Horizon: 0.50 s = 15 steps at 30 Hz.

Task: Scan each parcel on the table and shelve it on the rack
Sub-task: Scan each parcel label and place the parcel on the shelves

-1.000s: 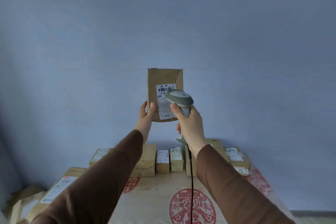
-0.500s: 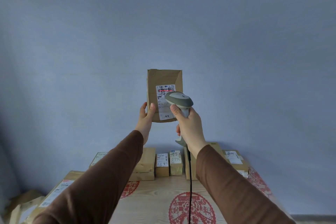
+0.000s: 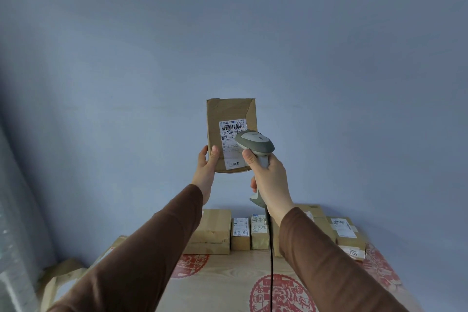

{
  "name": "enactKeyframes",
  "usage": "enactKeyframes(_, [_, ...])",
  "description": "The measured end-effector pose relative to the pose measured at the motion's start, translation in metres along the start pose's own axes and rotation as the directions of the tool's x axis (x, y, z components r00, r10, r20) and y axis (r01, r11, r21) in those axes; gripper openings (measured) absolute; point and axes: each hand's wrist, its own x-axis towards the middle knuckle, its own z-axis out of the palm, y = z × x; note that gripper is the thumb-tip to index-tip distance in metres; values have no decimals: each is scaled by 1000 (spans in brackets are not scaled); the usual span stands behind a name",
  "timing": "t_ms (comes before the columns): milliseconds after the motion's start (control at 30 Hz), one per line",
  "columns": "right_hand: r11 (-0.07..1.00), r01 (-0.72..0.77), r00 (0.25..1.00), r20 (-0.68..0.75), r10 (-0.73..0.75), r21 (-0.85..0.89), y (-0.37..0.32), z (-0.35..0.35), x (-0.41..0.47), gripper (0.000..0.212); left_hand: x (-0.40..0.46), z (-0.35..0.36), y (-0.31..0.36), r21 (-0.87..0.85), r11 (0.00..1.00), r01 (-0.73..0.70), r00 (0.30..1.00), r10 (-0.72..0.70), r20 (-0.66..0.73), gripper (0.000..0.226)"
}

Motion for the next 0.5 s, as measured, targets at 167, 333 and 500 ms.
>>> enactKeyframes(167, [993, -6, 1000, -19, 8, 121, 0, 30, 7, 29, -8, -46, 24, -17, 1000, -8, 996, 6, -93, 80])
enactKeyframes(333, [962, -54, 998, 41, 45, 268, -11, 93, 23, 39, -30, -115, 68, -30, 998, -59, 980, 52, -193, 60])
enactKeyframes(500, [933, -101, 983, 182, 40, 346, -41, 193, 23, 35, -65, -201, 123, -28, 997, -73, 956, 62, -288, 60])
